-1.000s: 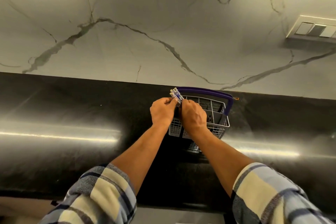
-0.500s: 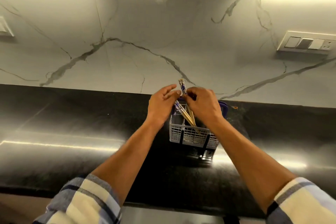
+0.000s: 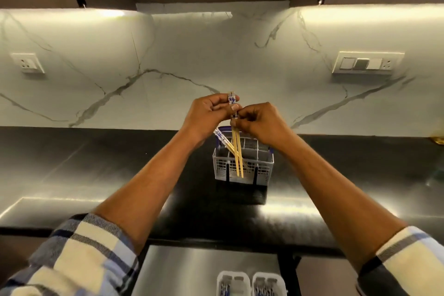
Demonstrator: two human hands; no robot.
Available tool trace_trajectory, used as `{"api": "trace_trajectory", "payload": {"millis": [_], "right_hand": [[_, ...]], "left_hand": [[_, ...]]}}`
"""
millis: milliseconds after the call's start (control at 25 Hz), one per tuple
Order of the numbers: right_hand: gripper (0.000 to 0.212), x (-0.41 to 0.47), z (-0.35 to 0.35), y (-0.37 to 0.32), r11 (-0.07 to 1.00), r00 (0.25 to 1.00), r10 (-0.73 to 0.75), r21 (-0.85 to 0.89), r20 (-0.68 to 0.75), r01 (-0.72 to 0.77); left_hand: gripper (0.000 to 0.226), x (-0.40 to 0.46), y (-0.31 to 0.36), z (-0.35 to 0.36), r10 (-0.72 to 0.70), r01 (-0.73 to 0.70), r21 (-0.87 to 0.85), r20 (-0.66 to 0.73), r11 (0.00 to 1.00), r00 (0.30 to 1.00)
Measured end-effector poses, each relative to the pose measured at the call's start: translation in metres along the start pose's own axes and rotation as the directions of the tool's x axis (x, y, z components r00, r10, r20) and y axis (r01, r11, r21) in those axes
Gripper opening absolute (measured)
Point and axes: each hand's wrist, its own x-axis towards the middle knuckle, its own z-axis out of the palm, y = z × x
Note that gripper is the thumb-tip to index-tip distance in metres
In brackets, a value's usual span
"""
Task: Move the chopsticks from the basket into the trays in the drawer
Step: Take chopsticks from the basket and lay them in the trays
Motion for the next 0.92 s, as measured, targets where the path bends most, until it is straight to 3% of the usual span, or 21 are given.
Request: {"api": "trace_trajectory", "payload": {"millis": [160,320,520,720,920], "right_hand": [[0.011,-0.052,0.022,0.031,0.975,0.988,0.147,0.16,0.048,-0.153],[0.012,-0.118,0.058,0.07,0.898,0.938,0.323,0.271,0.13,-0.347],[0.011,-0.198,0.101,0.098,0.805,0.819,0.502,0.197,0.278,-0.56],[0.011,-0.265,0.168,0.115,0.65,0.663,0.665,0.172,0.342,-0.74],[0.016,-0.3,0.237,0.133,0.622,0.591,0.762,-0.046,0.265,-0.781]], "left_hand": [[0.019,-0.038,-0.008,0.017,-0.16,0.147,-0.159,-0.072,0.976,0.984],[0.018,-0.074,-0.046,0.029,-0.351,0.338,-0.241,-0.015,0.91,0.936],[0.025,-0.136,-0.116,0.05,-0.575,0.579,-0.259,0.098,0.773,0.812],[0.025,-0.203,-0.188,0.043,-0.695,0.711,-0.216,0.156,0.669,0.702],[0.026,-0.247,-0.244,0.024,-0.83,0.844,-0.104,0.153,0.526,0.536]]}}
